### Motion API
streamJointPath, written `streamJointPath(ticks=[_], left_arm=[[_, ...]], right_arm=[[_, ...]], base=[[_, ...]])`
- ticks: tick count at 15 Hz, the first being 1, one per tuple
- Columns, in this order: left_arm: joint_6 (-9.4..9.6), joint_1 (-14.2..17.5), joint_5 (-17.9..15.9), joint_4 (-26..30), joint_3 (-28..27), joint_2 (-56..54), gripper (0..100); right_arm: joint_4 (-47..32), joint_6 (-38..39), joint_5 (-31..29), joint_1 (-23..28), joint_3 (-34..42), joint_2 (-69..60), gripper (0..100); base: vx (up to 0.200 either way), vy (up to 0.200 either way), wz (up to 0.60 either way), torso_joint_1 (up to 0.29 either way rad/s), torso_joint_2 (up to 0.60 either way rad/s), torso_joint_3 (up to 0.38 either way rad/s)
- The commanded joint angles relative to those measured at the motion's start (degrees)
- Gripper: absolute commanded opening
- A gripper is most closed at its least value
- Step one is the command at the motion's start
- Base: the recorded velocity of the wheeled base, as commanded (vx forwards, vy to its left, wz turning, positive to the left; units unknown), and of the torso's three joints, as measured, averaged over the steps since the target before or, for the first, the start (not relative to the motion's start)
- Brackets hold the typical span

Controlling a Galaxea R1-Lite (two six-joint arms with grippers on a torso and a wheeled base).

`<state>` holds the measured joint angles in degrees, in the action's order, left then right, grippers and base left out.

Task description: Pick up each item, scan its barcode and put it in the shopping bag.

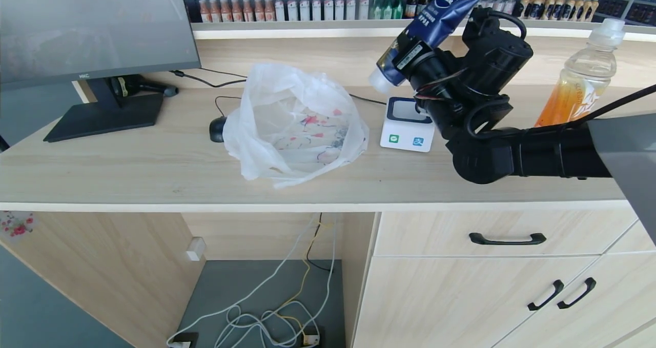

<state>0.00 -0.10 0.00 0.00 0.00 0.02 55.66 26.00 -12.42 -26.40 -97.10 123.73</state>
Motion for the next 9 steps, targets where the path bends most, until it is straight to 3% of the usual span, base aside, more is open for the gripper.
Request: streamJointPath(ticks=[1,9], left_arm=[[0.00,0.0,0.0,0.0,0.0,0.0,0],[0.00,0.0,0.0,0.0,0.0,0.0,0]], right_arm=[[-0.6,1.2,-0.2,1.0,0.8,-0.2,0],[-6.0,7.4,-2.8,2.6,0.7,-0.2,0]], base=[[0.000,0.000,0.00,0.000,0.00,0.000],[0.000,0.000,0.00,0.000,0.00,0.000]])
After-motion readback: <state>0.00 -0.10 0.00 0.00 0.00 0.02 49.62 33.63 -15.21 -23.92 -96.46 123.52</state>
